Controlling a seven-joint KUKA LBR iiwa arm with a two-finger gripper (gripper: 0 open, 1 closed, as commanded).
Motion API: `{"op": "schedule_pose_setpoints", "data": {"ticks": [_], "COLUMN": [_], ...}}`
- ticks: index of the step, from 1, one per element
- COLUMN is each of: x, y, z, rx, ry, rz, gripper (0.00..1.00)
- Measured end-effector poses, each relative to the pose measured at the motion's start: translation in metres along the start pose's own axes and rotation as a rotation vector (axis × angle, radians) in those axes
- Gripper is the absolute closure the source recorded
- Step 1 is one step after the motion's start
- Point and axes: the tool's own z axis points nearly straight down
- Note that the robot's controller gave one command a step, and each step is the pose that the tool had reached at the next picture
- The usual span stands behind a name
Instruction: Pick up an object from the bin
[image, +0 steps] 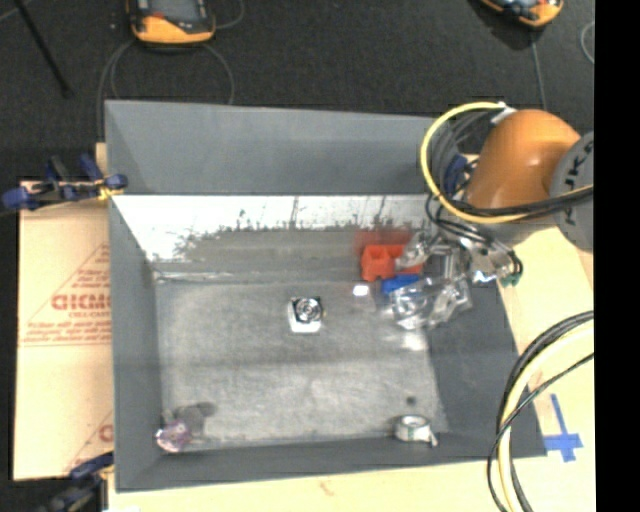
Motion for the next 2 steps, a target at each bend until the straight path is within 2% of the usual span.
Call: {"op": "schedule_pose_setpoints", "data": {"ticks": [1,2], "x": [0.001,-0.010], "y": [0.001,0.035], "z": [0.004,-0.105], "rx": [-0.005,-0.001], "ry": [0.005,0.001], "rz": [0.003,-0.021], "gripper": [1.00,1.00]}}
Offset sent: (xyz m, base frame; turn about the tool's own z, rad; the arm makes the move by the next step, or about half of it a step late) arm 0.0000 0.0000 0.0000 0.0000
